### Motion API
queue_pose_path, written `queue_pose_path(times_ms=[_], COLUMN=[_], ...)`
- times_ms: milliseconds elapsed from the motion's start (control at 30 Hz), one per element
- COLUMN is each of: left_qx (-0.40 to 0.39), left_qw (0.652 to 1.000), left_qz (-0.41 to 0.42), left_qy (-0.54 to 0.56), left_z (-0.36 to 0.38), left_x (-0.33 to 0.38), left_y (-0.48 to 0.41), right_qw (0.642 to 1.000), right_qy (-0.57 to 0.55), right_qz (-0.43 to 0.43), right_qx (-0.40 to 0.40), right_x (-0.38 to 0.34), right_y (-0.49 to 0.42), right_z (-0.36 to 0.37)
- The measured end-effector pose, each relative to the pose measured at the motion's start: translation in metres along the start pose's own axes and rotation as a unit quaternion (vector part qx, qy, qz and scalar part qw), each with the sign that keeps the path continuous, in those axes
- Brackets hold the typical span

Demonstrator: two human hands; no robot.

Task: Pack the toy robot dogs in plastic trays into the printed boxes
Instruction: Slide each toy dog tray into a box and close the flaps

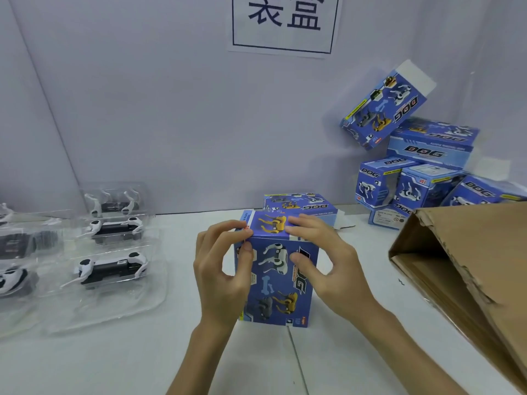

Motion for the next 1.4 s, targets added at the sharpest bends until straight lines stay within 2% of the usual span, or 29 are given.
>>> queue_pose_path(times_ms=[133, 400, 600, 833, 1033, 1233, 1333, 1400], left_qx=[0.002, 0.003, 0.002, 0.006, 0.017, 0.020, 0.024, -0.005], left_qw=[1.000, 0.998, 0.996, 0.986, 0.989, 0.980, 0.988, 0.992], left_qz=[-0.006, 0.032, 0.060, 0.103, 0.086, 0.133, 0.111, 0.076], left_qy=[-0.012, -0.058, -0.067, -0.130, -0.121, -0.145, -0.107, -0.096], left_z=[0.001, 0.000, 0.000, 0.001, 0.002, 0.000, -0.002, 0.001], left_x=[0.001, 0.004, 0.005, 0.006, 0.008, 0.012, 0.007, 0.002], left_y=[-0.001, 0.000, 0.002, -0.003, 0.000, -0.005, 0.000, 0.015], right_qw=[0.999, 0.999, 0.999, 0.998, 0.998, 0.995, 0.991, 0.988], right_qy=[0.008, 0.014, 0.002, 0.045, 0.005, -0.005, -0.045, -0.069], right_qz=[-0.023, 0.000, 0.016, -0.003, 0.037, 0.068, 0.096, 0.108], right_qx=[0.027, -0.044, -0.036, -0.038, -0.042, -0.071, -0.085, -0.088], right_x=[0.004, 0.008, 0.003, 0.002, 0.003, 0.006, 0.010, 0.011], right_y=[-0.003, -0.012, -0.009, -0.014, -0.014, -0.022, -0.023, -0.023], right_z=[0.000, -0.012, -0.012, -0.012, -0.011, -0.012, -0.011, -0.010])
Point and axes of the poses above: each hand's wrist, its own y-axis away from the middle knuckle, its own z-axis out of the palm, x = y × z, the point moved 4 cm from there along -y, towards the middle knuckle
